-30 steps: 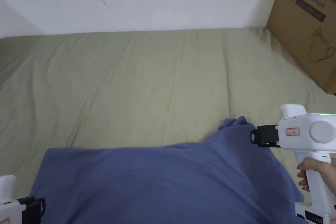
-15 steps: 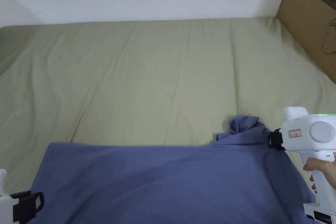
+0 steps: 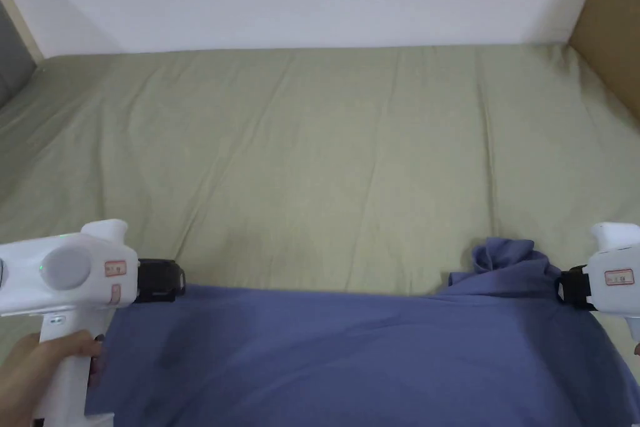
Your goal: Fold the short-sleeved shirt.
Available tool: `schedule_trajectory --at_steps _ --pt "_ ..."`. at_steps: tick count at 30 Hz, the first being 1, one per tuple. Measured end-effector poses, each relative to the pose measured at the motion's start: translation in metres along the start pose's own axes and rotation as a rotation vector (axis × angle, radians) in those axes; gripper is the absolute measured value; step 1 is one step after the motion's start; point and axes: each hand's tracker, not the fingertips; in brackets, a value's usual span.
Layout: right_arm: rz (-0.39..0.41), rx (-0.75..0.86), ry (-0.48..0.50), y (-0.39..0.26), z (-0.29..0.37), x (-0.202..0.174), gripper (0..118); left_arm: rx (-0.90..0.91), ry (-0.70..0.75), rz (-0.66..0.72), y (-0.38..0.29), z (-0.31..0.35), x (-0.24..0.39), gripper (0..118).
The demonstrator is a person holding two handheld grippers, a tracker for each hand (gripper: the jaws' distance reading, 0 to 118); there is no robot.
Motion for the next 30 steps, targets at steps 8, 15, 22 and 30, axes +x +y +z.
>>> schedule_trajectory --at_steps 8,15,22,30 --pt "-0.014 0.014 0.016 -0.001 0.014 -0.004 2 -0.036 0.029 -0.023 -0.003 0.001 0.005 0" --pt "-0.011 0.096 0.034 -0.002 0.079 -0.009 2 0.061 0.011 -0.080 -0.011 0.080 0.009 0" --pt "0.026 0.175 0.034 -0.042 0.164 -0.010 2 0.169 0.002 -0.165 -0.053 0.160 -0.006 0" --pt "0.021 0.137 0.044 -0.153 0.223 -0.004 2 0.179 -0.006 -0.171 -0.155 0.210 -0.032 0"
